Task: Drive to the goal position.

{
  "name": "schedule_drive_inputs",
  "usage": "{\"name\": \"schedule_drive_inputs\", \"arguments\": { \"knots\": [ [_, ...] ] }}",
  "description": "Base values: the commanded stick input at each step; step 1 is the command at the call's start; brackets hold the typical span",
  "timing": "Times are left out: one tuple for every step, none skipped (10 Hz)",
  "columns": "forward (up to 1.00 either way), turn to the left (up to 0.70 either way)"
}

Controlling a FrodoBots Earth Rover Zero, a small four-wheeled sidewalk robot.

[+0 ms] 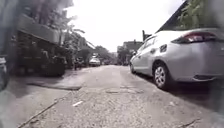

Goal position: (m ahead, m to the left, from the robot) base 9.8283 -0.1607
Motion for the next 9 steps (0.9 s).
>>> {"name": "schedule_drive_inputs", "arguments": {
  "knots": [
    [1.00, 0.00],
    [1.00, 0.00],
    [1.00, 0.00],
    [1.00, 0.00],
    [1.00, 0.00],
    [1.00, 0.00],
    [1.00, 0.00],
    [1.00, 0.00],
    [1.00, 0.00]
  ]
}}
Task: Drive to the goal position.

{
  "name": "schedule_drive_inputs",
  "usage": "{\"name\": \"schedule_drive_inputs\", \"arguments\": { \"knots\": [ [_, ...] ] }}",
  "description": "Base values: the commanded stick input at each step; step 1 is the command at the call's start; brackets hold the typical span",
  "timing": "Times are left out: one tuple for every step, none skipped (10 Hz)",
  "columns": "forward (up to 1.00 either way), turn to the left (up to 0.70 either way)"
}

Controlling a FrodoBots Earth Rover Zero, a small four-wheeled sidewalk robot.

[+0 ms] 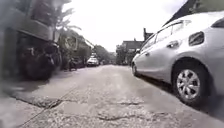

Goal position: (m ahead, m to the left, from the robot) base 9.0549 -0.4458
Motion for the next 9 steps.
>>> {"name": "schedule_drive_inputs", "arguments": {
  "knots": [
    [1.00, 0.00],
    [1.00, 0.00],
    [1.00, 0.00],
    [1.00, 0.00],
    [1.00, 0.00],
    [1.00, 0.00],
    [1.00, 0.00],
    [1.00, 0.00],
    [1.00, 0.00]
  ]
}}
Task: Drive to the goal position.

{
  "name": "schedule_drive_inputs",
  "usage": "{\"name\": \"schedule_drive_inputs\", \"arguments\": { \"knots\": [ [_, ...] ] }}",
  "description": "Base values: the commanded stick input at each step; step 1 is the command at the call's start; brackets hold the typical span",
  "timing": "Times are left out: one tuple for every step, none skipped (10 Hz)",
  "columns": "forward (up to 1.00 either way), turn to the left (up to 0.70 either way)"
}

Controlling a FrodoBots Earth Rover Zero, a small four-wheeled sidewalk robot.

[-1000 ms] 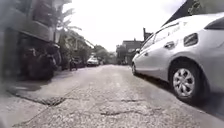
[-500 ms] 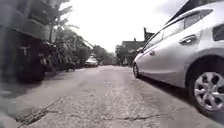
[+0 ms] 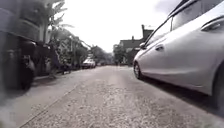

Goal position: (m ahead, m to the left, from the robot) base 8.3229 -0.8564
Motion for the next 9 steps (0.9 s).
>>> {"name": "schedule_drive_inputs", "arguments": {
  "knots": [
    [1.00, 0.00],
    [1.00, 0.00],
    [1.00, 0.00],
    [1.00, 0.00],
    [1.00, 0.00],
    [1.00, 0.00],
    [1.00, 0.00],
    [1.00, 0.00],
    [1.00, 0.00]
  ]
}}
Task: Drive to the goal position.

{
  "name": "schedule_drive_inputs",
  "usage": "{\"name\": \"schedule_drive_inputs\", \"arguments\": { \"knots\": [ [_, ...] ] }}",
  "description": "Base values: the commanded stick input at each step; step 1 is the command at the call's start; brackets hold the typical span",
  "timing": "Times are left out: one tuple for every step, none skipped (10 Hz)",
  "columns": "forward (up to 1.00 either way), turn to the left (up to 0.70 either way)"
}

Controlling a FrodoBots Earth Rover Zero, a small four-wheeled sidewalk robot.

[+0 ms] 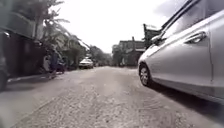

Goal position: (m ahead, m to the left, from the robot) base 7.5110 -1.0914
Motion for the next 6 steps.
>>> {"name": "schedule_drive_inputs", "arguments": {
  "knots": [
    [1.00, 0.00],
    [1.00, 0.00],
    [1.00, 0.00],
    [1.00, 0.00],
    [1.00, 0.00],
    [1.00, 0.00]
  ]
}}
